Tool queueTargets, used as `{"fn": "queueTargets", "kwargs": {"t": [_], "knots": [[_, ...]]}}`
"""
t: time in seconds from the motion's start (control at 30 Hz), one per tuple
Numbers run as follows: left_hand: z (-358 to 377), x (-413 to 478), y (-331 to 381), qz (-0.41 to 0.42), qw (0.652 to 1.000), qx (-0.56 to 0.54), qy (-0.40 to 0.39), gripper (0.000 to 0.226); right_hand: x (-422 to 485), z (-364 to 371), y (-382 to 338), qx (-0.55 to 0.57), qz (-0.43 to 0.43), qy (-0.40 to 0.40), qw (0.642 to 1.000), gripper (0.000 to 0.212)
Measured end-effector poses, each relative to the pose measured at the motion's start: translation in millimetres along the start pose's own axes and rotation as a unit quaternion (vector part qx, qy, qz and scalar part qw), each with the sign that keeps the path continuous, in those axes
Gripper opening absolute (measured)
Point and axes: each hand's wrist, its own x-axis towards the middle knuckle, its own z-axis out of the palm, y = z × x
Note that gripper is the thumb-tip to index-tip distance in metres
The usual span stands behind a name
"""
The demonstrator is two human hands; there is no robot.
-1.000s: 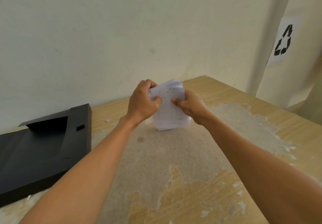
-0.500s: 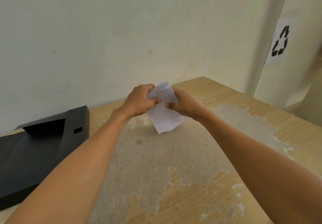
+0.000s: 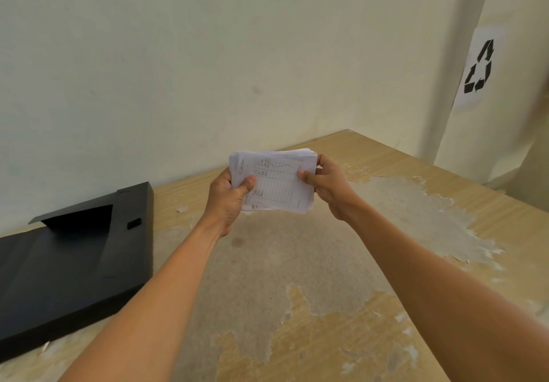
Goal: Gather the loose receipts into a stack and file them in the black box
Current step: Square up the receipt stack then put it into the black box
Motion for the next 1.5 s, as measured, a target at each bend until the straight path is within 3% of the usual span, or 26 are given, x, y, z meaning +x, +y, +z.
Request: {"fn": "queueTargets", "kwargs": {"t": [0.1,0.23,0.37,0.43,0.53,0.6,0.7,0.77,0.87,0.93,1.0,1.1,1.2,1.3,1.4,1.5], "knots": [[-4,-3,-12,-0.01,1.0,0.022,-0.003,0.028,-4,-1,8,-0.031,0.003,-0.005,0.999,0.023],[-8,-5,-24,-0.026,0.999,0.023,0.02,0.042,-12,-3,18,-0.052,0.039,-0.018,0.998,0.035],[-6,-3,-27,0.02,0.995,0.074,0.057,0.047,-10,5,18,-0.157,0.003,0.012,0.988,0.026],[-8,-4,-32,0.066,0.983,0.164,0.053,0.071,-9,7,19,-0.223,-0.011,0.013,0.975,0.035],[-13,-7,-30,0.143,0.961,0.235,0.032,0.105,-11,7,15,-0.242,-0.09,0.025,0.966,0.068],[-15,-6,-26,0.185,0.946,0.265,0.026,0.094,-10,7,8,-0.281,-0.151,0.015,0.948,0.076],[-16,-4,-23,0.213,0.931,0.293,0.046,0.059,-6,7,1,-0.365,-0.187,0.002,0.912,0.045],[-15,-5,-21,0.223,0.927,0.296,0.051,0.058,-7,7,-2,-0.375,-0.196,0.009,0.906,0.034],[-15,-5,-20,0.224,0.93,0.287,0.048,0.059,-7,6,-3,-0.408,-0.201,-0.004,0.891,0.039],[-14,-6,-20,0.219,0.932,0.285,0.05,0.054,-7,6,-5,-0.409,-0.193,-0.007,0.892,0.04],[-13,-8,-19,0.214,0.932,0.289,0.044,0.063,-9,7,-7,-0.395,-0.187,0.0,0.9,0.049],[-12,-10,-21,0.208,0.938,0.275,0.043,0.076,-10,8,-3,-0.327,-0.119,0.002,0.938,0.066],[-7,-12,-18,0.163,0.956,0.227,0.085,0.081,-6,11,2,-0.301,-0.054,0.009,0.952,0.034],[-1,-13,-13,0.165,0.956,0.202,0.135,0.069,-5,17,1,-0.289,-0.087,0.049,0.952,0.019],[0,-12,-18,0.201,0.943,0.243,0.104,0.068,-10,22,2,-0.345,-0.14,0.028,0.928,0.04],[-4,-13,-24,0.227,0.914,0.33,0.063,0.064,-12,19,10,-0.448,-0.189,0.002,0.874,0.06]]}}
